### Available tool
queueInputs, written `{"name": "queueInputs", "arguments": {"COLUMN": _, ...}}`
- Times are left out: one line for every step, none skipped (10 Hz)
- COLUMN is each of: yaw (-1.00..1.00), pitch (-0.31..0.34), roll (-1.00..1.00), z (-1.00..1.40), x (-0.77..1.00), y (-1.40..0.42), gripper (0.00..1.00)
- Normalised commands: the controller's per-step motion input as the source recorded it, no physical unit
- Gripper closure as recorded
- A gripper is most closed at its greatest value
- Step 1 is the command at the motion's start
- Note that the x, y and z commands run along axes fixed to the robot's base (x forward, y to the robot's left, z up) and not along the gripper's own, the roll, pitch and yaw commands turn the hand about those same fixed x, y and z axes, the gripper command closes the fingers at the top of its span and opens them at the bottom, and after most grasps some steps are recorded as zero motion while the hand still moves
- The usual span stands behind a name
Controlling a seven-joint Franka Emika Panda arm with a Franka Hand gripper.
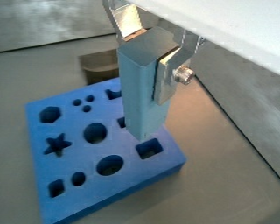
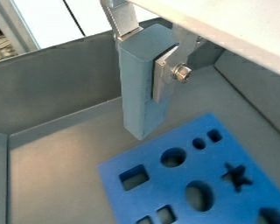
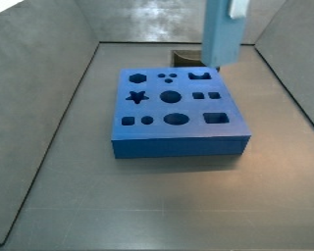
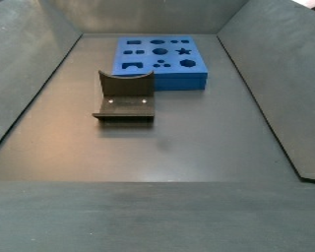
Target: Insert the rectangle object.
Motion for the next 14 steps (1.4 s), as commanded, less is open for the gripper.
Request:
{"name": "queueInputs", "arguments": {"yaw": -0.39, "pitch": -0.020, "roll": 0.10, "z": -0.40, "x": 0.74, "y": -0.17, "gripper": 1.00}}
{"name": "queueInputs", "arguments": {"yaw": -0.39, "pitch": -0.014, "roll": 0.11, "z": -0.41, "x": 0.74, "y": -0.16, "gripper": 1.00}}
{"name": "queueInputs", "arguments": {"yaw": -0.44, "pitch": -0.009, "roll": 0.11, "z": -0.40, "x": 0.68, "y": -0.16, "gripper": 1.00}}
{"name": "queueInputs", "arguments": {"yaw": -0.50, "pitch": -0.007, "roll": 0.12, "z": -0.41, "x": 0.60, "y": -0.15, "gripper": 1.00}}
{"name": "queueInputs", "arguments": {"yaw": -0.66, "pitch": -0.009, "roll": 0.17, "z": -0.51, "x": 0.43, "y": -0.01, "gripper": 1.00}}
{"name": "queueInputs", "arguments": {"yaw": -0.72, "pitch": 0.000, "roll": 0.18, "z": -0.41, "x": 0.39, "y": 0.16, "gripper": 1.00}}
{"name": "queueInputs", "arguments": {"yaw": -0.68, "pitch": 0.000, "roll": 0.14, "z": -0.30, "x": 0.35, "y": 0.24, "gripper": 1.00}}
{"name": "queueInputs", "arguments": {"yaw": -0.62, "pitch": 0.024, "roll": 0.12, "z": -0.25, "x": 0.40, "y": 0.24, "gripper": 1.00}}
{"name": "queueInputs", "arguments": {"yaw": -0.26, "pitch": 0.151, "roll": 0.00, "z": -0.19, "x": 0.29, "y": 0.25, "gripper": 1.00}}
{"name": "queueInputs", "arguments": {"yaw": 0.00, "pitch": 0.123, "roll": 0.00, "z": -0.19, "x": 0.30, "y": 0.22, "gripper": 1.00}}
{"name": "queueInputs", "arguments": {"yaw": 0.00, "pitch": 0.083, "roll": 0.00, "z": -0.15, "x": 0.03, "y": 0.22, "gripper": 1.00}}
{"name": "queueInputs", "arguments": {"yaw": 0.00, "pitch": 0.204, "roll": -0.04, "z": -0.41, "x": 0.00, "y": 0.12, "gripper": 1.00}}
{"name": "queueInputs", "arguments": {"yaw": 0.00, "pitch": 0.250, "roll": -0.22, "z": -0.49, "x": 0.00, "y": 0.17, "gripper": 1.00}}
{"name": "queueInputs", "arguments": {"yaw": 0.00, "pitch": 0.274, "roll": -0.27, "z": -0.38, "x": 0.00, "y": 0.14, "gripper": 1.00}}
